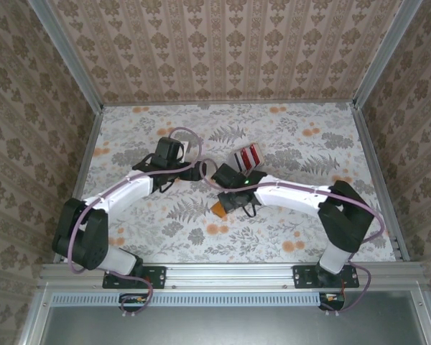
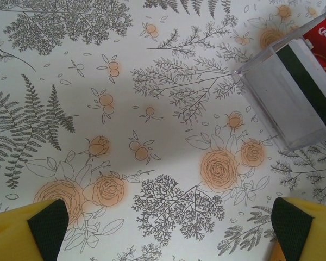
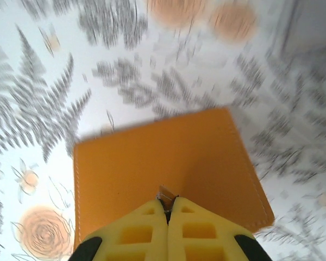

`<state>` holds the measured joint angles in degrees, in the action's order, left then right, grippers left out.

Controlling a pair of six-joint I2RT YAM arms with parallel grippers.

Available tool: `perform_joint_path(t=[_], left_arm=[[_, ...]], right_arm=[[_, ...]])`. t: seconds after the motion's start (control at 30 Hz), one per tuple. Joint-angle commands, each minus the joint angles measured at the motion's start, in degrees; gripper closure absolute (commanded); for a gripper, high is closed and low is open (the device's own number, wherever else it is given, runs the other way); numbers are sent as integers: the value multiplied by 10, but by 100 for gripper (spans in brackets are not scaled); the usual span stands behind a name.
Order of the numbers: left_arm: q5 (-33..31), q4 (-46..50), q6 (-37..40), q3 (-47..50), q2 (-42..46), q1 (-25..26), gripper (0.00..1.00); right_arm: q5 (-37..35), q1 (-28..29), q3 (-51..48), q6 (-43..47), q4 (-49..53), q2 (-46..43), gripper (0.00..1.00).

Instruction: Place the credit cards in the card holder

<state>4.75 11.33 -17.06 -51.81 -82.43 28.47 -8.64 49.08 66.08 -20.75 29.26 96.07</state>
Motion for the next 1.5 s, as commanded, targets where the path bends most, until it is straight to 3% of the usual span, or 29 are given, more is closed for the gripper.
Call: perform_joint_path(t=[0.0, 0.23, 0.43, 0.67, 0.8, 1.07, 1.3, 1.47], left_arm=[[14, 11, -18, 5, 32, -2, 0], [79, -26, -42, 37, 47, -1, 3], [145, -94, -90, 60, 9, 9, 9], [191, -134, -116, 33, -59, 47, 12], [206, -149, -130, 13, -91, 61, 12], [283, -228, -211, 8, -135, 53, 15], [395, -401, -355, 74, -128, -4, 16], [440, -440, -396, 86, -121, -39, 17]], right_arm=[[-1, -25, 14, 57, -53, -43, 96], [31, -65, -75, 52, -145, -84, 96], [77, -108, -169, 9, -227, -131, 96], [87, -133, -303, -35, -307, -257, 97], [138, -171, -368, -65, -364, -331, 97], [280, -210, -339, -75, -460, -340, 98], [407, -252, -279, -93, -536, -308, 99], [452, -261, -224, -101, -552, -271, 100]])
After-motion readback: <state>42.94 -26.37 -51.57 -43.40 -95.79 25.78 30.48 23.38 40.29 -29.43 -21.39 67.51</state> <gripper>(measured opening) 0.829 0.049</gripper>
